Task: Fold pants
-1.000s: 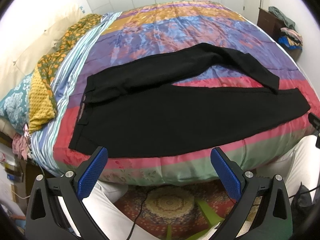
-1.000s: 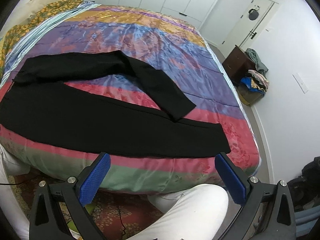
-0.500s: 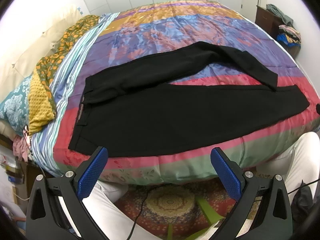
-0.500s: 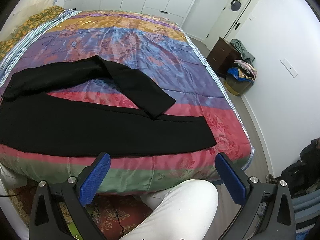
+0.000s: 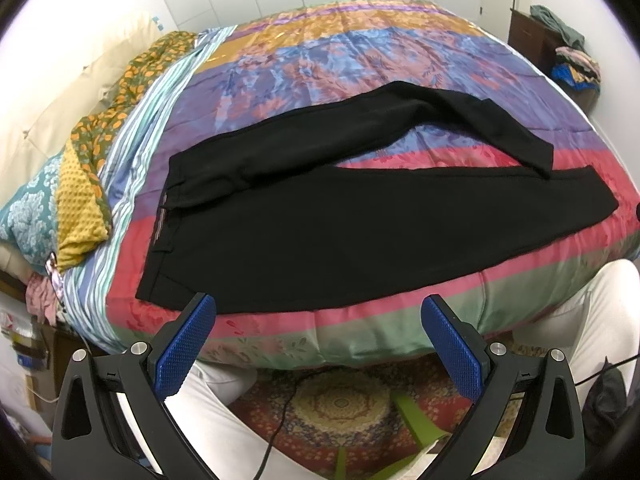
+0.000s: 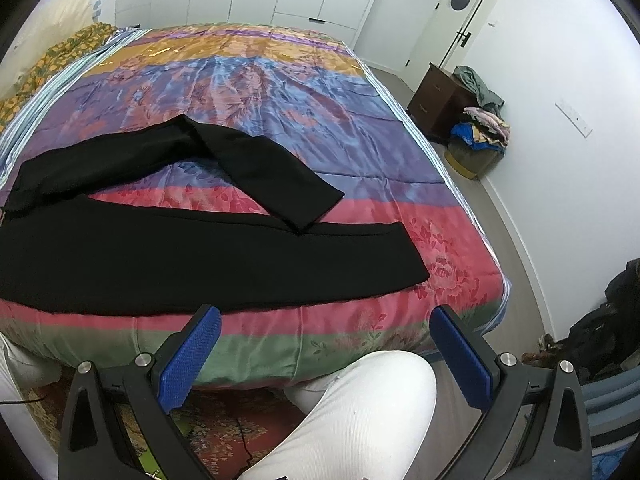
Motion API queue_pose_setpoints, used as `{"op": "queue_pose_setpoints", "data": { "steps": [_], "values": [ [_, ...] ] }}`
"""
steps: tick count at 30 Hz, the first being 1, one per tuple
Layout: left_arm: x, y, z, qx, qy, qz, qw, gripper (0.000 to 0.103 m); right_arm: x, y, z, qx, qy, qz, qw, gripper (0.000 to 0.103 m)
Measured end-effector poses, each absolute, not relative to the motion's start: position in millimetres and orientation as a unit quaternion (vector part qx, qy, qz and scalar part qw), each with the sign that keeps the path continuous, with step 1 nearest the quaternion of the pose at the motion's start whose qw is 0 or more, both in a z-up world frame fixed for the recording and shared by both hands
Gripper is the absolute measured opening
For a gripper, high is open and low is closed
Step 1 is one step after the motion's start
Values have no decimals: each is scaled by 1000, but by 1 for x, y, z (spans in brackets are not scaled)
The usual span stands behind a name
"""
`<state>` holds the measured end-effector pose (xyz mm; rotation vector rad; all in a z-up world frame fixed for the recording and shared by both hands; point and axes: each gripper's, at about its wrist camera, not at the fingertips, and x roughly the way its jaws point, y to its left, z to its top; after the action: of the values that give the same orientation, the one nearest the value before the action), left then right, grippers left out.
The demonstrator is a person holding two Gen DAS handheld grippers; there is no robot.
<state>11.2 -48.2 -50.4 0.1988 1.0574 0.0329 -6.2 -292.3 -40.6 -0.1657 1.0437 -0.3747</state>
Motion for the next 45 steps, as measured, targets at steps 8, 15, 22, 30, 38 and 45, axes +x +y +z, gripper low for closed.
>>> {"op": "queue_pose_setpoints", "data": {
  "steps": [8, 15, 22, 30, 38, 45],
  "values": [
    [9, -50, -54, 96, 504, 15, 858, 102, -6, -298, -41, -73, 496, -183, 846, 103],
    [12, -49, -52, 101, 490, 22, 865, 102, -6, -299, -41, -73, 496, -183, 846, 103],
    [27, -39, -35, 84, 462, 30, 882, 102, -5, -299, -42, -74, 496, -185, 845, 103],
    [41, -31, -42, 94, 466, 25, 879, 102, 3, -301, -41, -77, 495, -181, 847, 103],
    [54, -19, -48, -17, 518, -84, 851, 102, -15, -290, -14, -58, 300, -98, 947, 103],
    [68, -10, -39, -66, 488, -57, 868, 102, 47, -278, -100, -55, 397, 47, 915, 100]
  ]
}}
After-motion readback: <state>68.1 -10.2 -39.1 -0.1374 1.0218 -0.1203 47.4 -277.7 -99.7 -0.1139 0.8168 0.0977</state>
